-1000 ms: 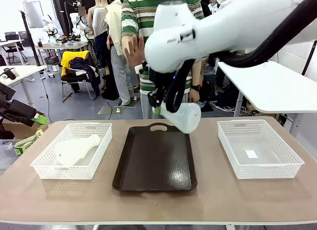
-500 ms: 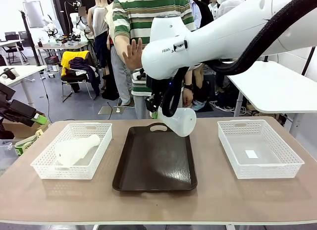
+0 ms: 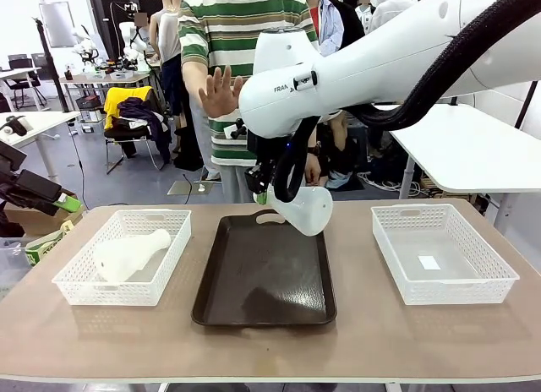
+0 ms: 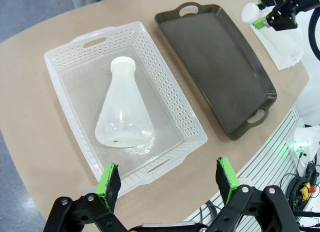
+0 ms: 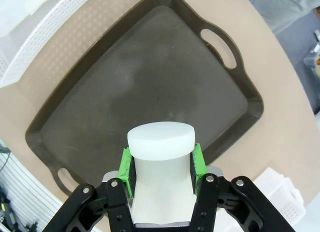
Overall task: Prepare the laboratory tools.
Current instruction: While moving the picked Big flask to the Handle tray indicated by the person, stop as directed by the person.
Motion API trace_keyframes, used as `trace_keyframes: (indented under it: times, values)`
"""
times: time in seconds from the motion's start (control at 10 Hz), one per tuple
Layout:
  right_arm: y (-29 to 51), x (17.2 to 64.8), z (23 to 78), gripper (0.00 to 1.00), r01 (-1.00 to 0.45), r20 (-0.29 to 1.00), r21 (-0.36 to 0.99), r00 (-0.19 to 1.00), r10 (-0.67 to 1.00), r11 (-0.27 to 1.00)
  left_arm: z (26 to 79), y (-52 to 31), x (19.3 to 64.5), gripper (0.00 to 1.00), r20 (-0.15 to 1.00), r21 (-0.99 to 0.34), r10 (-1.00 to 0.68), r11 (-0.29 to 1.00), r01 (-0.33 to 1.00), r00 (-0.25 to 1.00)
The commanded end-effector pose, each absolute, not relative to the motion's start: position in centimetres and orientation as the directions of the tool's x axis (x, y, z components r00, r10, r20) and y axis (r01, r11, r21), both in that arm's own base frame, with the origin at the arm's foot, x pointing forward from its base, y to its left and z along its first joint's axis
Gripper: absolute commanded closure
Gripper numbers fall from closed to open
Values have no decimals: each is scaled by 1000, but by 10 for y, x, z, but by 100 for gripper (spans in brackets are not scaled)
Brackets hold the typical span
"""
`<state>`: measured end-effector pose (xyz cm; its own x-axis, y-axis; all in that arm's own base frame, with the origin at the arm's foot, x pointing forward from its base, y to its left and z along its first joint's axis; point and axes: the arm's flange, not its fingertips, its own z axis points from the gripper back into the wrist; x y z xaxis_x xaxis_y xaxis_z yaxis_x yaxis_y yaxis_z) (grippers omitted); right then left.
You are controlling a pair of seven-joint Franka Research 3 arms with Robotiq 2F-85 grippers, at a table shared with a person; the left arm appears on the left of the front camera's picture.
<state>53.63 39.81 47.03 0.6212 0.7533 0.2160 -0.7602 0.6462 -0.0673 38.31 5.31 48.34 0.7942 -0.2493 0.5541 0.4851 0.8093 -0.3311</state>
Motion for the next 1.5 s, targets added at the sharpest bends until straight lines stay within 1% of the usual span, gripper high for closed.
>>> trace_keyframes:
  times: [0.0,1.2,1.4]
  values:
    - [396,534,470,100,-759,213,-69,622,753,647,482,55,385,0,572,-341,-254,791,508,780]
    - [398,536,470,100,-760,216,-67,621,753,646,482,55,385,0,572,-341,-254,791,508,780]
    - [389,528,471,100,-780,284,-35,592,755,625,482,55,385,0,572,-341,-254,791,508,780]
